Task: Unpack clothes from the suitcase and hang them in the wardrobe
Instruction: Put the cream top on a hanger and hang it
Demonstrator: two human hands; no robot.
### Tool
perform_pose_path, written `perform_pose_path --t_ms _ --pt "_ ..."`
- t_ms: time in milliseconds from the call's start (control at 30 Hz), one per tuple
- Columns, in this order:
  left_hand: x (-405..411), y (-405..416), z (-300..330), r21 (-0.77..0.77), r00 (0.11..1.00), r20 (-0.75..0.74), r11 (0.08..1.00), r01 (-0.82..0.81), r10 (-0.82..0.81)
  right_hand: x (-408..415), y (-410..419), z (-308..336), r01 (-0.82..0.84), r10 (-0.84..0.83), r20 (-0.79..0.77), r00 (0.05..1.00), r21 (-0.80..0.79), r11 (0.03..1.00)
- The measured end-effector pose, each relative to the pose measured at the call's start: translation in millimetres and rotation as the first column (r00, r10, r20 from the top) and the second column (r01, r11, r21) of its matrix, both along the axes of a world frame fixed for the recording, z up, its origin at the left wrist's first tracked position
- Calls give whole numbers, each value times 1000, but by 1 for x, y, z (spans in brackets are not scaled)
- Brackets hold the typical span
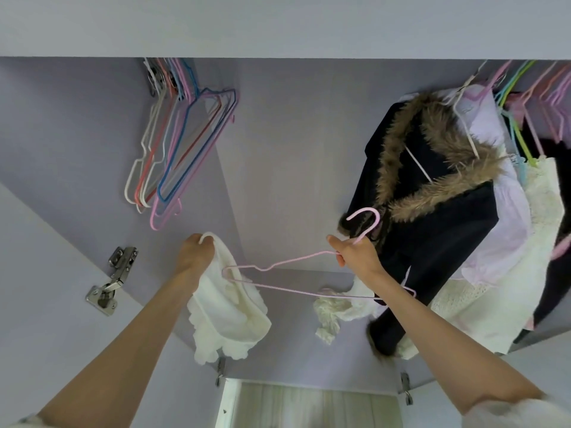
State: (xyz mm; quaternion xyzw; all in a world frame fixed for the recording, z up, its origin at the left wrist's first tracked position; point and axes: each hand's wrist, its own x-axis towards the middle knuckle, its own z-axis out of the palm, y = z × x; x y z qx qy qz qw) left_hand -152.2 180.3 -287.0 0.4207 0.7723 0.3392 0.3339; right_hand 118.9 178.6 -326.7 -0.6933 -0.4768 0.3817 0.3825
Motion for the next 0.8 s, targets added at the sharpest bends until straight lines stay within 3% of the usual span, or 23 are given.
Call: perform_pose_path --t_ms 167,333,433,533,567,633,733,800 --pt "27 0 16 8 979 -39 980 201 -200 -35 -6 13 -100 101 181 978 -16 995" --pt "53 -3 41 69 913 -97 913 403 -396 -67 -6 22 -172 171 97 980 2 985" --pt "60 -7 51 96 828 -320 854 511 -460 -71 -3 31 -70 83 -66 994 172 983" --pt "58 -8 48 101 624 -677 791 604 -390 -67 -1 46 -28 77 -160 984 291 956" --pt "59 -8 47 115 604 -691 764 634 -397 -65 0 53 -22 77 -176 981 300 954" --pt "63 -8 50 138 656 -573 731 668 -491 -61 2 62 6 58 -219 974 283 959" --pt "68 0 55 98 706 -417 744 661 -572 -55 6 69 23 61 -299 952 270 963" --pt "67 7 57 104 765 -334 785 611 -552 -51 7 68 57 20 -210 978 354 933"
